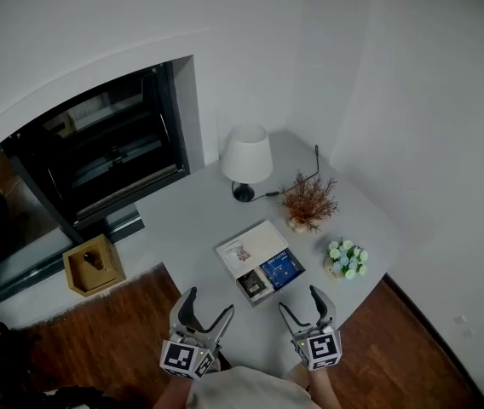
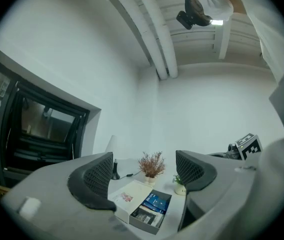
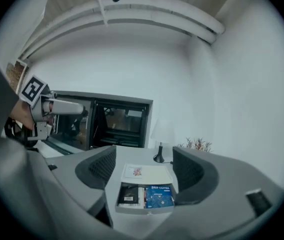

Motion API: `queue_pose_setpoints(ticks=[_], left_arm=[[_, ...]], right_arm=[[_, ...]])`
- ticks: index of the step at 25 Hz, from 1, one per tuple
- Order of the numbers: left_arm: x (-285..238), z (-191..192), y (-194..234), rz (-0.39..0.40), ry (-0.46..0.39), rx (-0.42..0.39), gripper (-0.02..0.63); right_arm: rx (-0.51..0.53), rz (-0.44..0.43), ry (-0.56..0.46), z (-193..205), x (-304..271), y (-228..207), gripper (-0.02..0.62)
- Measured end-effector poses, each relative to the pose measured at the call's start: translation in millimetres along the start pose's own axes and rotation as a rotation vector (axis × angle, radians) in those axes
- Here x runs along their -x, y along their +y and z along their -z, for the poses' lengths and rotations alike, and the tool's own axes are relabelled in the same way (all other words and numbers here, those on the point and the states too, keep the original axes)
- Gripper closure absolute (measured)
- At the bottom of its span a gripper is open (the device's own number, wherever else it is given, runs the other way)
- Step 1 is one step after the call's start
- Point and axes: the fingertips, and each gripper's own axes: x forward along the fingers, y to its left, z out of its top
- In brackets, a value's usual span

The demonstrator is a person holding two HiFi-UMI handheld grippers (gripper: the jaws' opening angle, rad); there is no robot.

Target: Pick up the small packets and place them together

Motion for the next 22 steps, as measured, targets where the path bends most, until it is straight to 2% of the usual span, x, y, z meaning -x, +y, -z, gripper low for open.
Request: queue_pose_setpoints(ticks=[7, 13, 18, 21, 22], left_arm=[[1, 2, 1, -0.018, 0.022, -0.042, 0.249], [6, 5, 7, -0.032, 0.02, -0.01, 0.25], [10, 13, 14, -0.053, 0.044, 0.004, 0.252], [11, 16, 17, -0.063, 0.059, 0.003, 0.253], [12, 17, 18, -0.067, 0.063, 0.001, 0.255]], right_arm=[[0.007, 0.0, -0.017, 3, 3, 1, 0.245], [-0.027, -0.091, 0.04, 18, -11, 12, 0.247], [-0.07, -0.217, 0.179, 63, -48, 7, 0.249], [-0.112, -0.237, 0.303, 95, -75, -9, 0.252], [-0.105, -0.237, 0.344, 104, -84, -15, 0.298]])
